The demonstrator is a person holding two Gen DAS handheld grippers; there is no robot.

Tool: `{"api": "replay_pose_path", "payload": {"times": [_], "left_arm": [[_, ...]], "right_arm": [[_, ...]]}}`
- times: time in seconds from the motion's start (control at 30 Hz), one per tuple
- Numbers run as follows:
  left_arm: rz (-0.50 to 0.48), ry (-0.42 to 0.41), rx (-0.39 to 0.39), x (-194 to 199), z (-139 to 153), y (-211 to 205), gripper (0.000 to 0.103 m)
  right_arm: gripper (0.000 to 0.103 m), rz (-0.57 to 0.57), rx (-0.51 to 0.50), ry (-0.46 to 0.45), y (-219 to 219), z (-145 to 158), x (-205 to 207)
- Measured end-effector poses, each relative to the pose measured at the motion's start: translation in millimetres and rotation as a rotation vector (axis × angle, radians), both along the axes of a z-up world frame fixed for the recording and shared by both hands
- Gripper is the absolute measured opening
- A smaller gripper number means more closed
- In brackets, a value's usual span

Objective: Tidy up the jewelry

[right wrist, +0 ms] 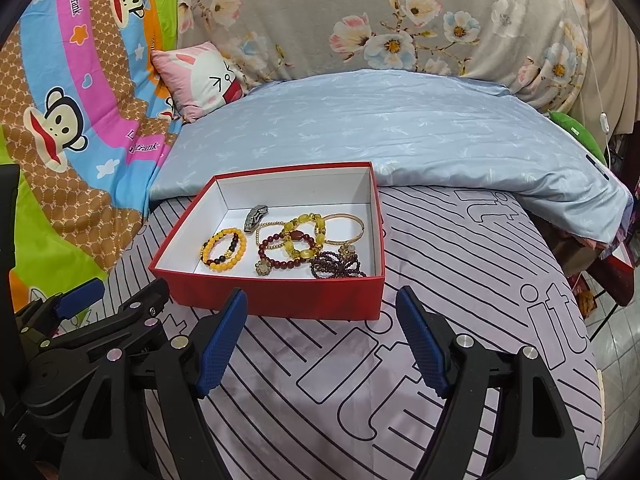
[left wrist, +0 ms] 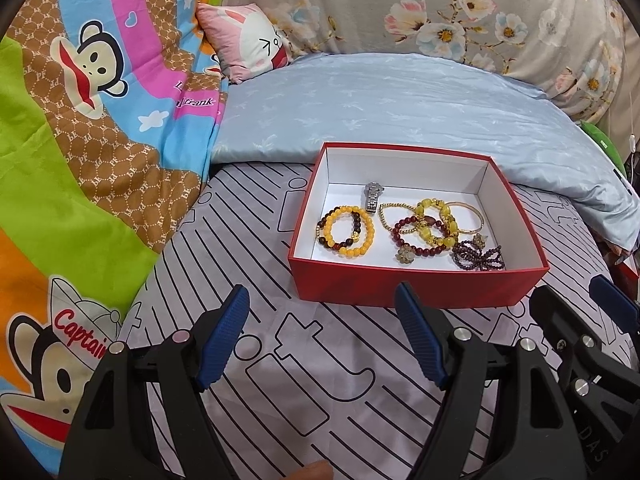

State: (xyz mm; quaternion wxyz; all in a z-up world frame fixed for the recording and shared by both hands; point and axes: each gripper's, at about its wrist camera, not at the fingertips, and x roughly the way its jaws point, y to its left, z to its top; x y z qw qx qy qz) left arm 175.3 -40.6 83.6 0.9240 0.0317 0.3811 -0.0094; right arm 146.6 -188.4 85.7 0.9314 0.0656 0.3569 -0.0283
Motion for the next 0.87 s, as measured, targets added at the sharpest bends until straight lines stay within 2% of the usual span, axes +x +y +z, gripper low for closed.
{"api": "replay_pose_path", "payload": {"times": [0.53, 0.87], "left_arm": [[0.014, -0.003, 0.013, 1.4, -2.2, -0.7, 0.071], [0.013, 0.017, -0.007, 4.2, -5.0, 1.5, 0.071]], "right_arm": [[0.074, 0.003, -0.005, 0.002, -2.1, -0.4, -2.9], [0.079, -0.004, -0.013, 0.001, -1.8, -2.3, -1.4]]}}
